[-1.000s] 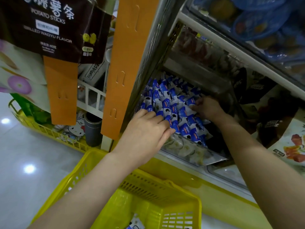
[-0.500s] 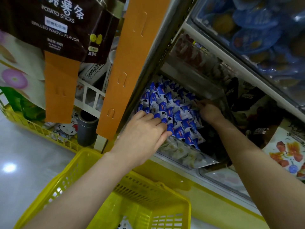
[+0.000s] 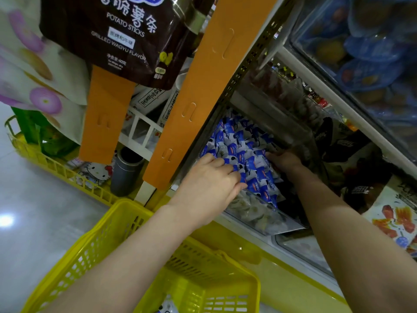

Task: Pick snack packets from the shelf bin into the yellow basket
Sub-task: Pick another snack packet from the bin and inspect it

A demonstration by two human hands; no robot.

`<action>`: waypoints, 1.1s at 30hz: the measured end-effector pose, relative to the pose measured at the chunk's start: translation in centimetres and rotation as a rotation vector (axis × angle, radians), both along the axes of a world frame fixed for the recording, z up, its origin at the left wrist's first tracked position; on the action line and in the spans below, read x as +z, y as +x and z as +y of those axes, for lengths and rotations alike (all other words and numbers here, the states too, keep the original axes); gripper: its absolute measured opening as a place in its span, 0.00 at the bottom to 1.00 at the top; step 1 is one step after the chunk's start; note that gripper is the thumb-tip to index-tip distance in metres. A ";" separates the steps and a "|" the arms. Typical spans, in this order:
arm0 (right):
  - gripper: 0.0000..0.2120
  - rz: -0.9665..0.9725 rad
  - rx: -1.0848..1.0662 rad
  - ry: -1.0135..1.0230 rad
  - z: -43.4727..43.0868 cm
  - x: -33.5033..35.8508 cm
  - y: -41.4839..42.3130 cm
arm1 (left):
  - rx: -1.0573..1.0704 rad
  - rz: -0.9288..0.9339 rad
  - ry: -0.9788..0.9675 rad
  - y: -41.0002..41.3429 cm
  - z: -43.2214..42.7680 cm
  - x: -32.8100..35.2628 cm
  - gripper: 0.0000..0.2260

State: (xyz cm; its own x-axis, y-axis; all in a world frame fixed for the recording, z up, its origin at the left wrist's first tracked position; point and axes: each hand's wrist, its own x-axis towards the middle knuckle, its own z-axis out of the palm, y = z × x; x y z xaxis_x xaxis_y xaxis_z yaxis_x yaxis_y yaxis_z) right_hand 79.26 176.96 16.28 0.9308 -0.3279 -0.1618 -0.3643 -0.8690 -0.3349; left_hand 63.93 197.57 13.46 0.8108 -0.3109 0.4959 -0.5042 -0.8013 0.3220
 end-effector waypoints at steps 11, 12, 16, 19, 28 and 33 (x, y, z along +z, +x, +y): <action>0.08 -0.641 0.164 0.106 3.0 3.7 -4.8 | -0.077 0.215 -0.406 -0.3 -0.2 0.8 0.10; 0.06 -0.675 0.199 0.209 3.6 4.4 -6.0 | -0.080 0.234 -0.513 -0.6 -0.2 1.0 0.10; 0.09 -0.607 0.304 0.632 5.3 5.7 -11.0 | -0.014 0.212 -0.753 -2.8 -0.5 1.4 0.07; 0.09 -0.511 0.386 0.806 5.9 5.4 -14.5 | 0.033 0.282 -0.962 -4.4 -0.7 1.6 0.08; 0.05 -0.271 0.345 1.107 5.9 -0.4 -20.1 | -0.088 0.719 -1.095 -6.4 -1.6 0.5 0.16; 0.04 -0.175 0.225 1.152 5.1 -2.8 -20.7 | -0.064 0.866 -0.927 -6.4 -1.5 -0.8 0.17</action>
State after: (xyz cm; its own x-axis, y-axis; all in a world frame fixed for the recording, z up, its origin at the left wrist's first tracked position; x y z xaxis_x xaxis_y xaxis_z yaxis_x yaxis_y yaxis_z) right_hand 58.52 182.05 13.51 0.9876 0.1020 -0.1193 -0.1135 -0.0613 -0.9916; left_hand 57.54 196.08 12.69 0.9737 -0.1836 -0.1353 0.1220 -0.0820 0.9891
